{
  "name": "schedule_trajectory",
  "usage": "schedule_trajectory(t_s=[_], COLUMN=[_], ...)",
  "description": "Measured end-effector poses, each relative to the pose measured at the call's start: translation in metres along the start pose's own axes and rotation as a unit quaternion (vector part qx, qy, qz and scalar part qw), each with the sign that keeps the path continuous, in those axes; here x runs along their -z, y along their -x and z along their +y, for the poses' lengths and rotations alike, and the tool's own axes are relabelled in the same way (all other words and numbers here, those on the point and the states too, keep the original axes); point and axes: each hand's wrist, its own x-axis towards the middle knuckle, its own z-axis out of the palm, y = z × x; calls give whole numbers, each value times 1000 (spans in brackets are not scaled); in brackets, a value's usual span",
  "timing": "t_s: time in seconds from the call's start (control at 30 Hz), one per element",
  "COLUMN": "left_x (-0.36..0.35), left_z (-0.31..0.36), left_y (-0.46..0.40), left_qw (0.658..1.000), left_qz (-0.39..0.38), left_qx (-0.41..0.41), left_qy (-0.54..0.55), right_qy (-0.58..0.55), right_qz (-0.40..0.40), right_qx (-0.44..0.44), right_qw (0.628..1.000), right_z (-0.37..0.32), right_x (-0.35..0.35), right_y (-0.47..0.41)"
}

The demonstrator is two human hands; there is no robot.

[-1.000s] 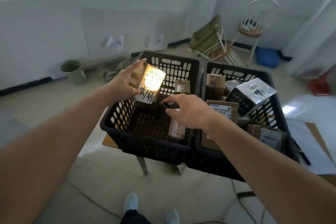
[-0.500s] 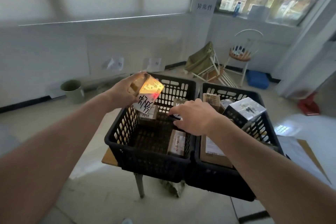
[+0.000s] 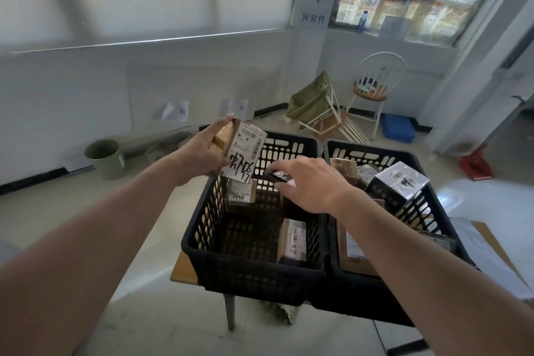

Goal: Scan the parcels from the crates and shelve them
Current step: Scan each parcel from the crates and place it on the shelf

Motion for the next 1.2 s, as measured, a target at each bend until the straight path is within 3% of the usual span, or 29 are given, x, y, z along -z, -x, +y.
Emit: schedule_trajectory(t_s=[0.1,0.2,0.27,0.4,0.5,0.63,0.8,1.03,1.2], left_x=[12,29,40,51,55,54,42,-6,-29], left_z=[4,5,7,15,20,28,32,42,46], left_y=[-7,-16,-20,-20,-15,-1,29,109,190], left_qw=[999,994,988,974,974,978,974,926,884], left_qz=[-12,-28,-54,-97,-82,-20,133,342,458], left_qx=[-7,-17,-32,-60,-75,-85,-105,-113,-88], left_qy=[47,100,140,193,197,190,151,111,-20], right_qy=[-152,-307,-381,-443,-479,-524,-570,-626,-654], right_qz=[115,220,260,297,309,295,242,122,57], right_qx=[-49,-87,-80,-48,-29,25,116,217,276], right_qw=[980,922,884,845,821,799,777,739,702], right_z=[-6,-18,-26,-36,-42,-45,-52,-77,-109], right_x=[-8,-4,2,4,6,8,7,1,-3], right_y=[-21,-40,-51,-79,-97,-112,-115,-81,-34])
